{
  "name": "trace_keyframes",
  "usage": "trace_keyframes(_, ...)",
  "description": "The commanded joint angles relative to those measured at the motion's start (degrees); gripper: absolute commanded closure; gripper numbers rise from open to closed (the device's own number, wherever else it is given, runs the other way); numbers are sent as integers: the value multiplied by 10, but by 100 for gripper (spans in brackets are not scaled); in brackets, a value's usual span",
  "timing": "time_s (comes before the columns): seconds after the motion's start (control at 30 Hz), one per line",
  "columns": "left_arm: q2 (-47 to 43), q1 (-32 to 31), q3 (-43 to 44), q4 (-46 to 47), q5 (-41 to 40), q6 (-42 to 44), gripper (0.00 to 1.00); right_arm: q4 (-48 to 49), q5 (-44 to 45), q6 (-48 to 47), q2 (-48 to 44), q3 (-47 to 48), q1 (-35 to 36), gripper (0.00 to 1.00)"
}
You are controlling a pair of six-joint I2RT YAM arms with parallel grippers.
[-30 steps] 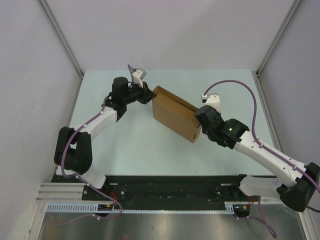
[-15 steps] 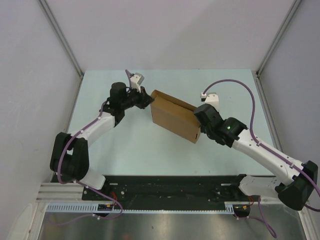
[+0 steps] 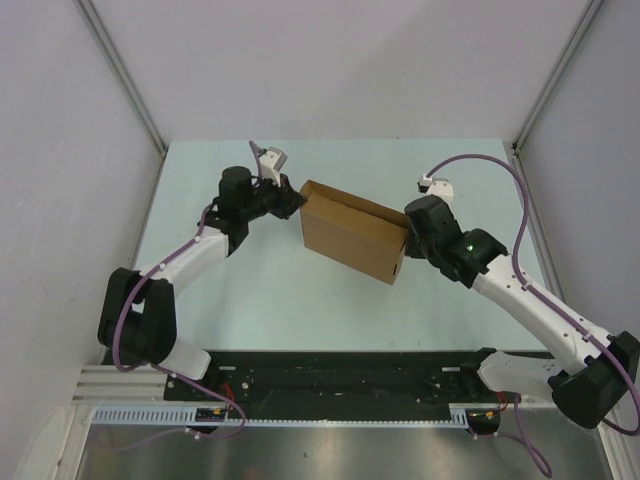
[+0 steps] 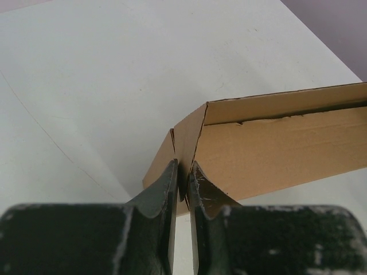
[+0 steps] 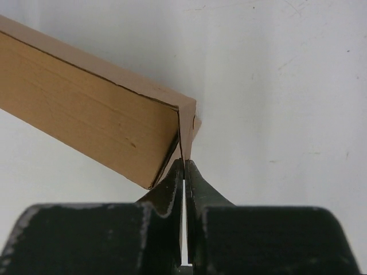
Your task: Fold the paper box
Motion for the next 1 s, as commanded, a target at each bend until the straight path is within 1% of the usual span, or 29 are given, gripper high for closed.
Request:
trace_keyframes(0.0,-25,-6,-6,5,-4,-7,85,28,-62,31,-18,1,-23,100)
trace_keyframes(0.27,-26,-11,-5,1,-11,4,85,45,-126,64,-22,1,-58,100)
trace_keyframes(0.83,-21,-19,-1,-2,-16,12,85,60,-146,91,-13,1,-67,100)
trace_keyframes(0.97,-21,-20,1,-5,-21,17,85,63,-163,97,-12,1,-75,100)
